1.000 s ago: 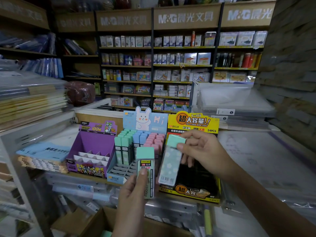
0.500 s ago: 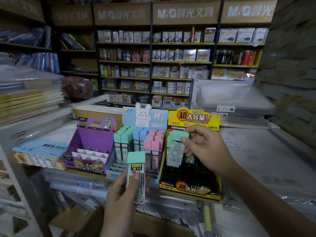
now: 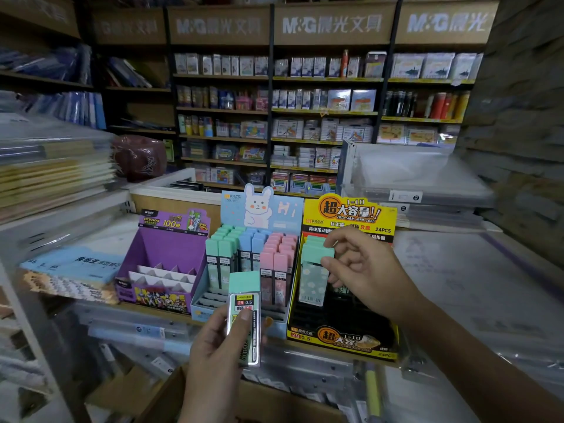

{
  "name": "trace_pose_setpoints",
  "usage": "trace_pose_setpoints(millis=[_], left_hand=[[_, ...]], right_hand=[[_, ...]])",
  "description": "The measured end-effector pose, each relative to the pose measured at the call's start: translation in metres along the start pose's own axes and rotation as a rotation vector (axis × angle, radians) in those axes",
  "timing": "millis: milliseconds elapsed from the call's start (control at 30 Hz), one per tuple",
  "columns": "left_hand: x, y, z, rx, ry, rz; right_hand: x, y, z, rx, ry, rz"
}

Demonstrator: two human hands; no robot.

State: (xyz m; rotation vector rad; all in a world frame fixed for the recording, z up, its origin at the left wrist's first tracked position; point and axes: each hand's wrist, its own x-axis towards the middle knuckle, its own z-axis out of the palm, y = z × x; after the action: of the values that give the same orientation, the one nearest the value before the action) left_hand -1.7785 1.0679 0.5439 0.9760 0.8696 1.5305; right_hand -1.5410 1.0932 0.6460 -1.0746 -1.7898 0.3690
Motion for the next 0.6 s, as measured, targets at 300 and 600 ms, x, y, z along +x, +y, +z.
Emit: trace_pose_setpoints(millis=[300,600], left_hand=[[-0.002,0.008,0.004,0.051,-0.026,0.034],[0.002,0.017,0.005,0.073,-0.084,0.106]], right_hand=[[0.000,-0.001,0.001,-0.080,-0.031,-0.021],[0.000,0.005,0.001,-0.145,-0.074,0.013]])
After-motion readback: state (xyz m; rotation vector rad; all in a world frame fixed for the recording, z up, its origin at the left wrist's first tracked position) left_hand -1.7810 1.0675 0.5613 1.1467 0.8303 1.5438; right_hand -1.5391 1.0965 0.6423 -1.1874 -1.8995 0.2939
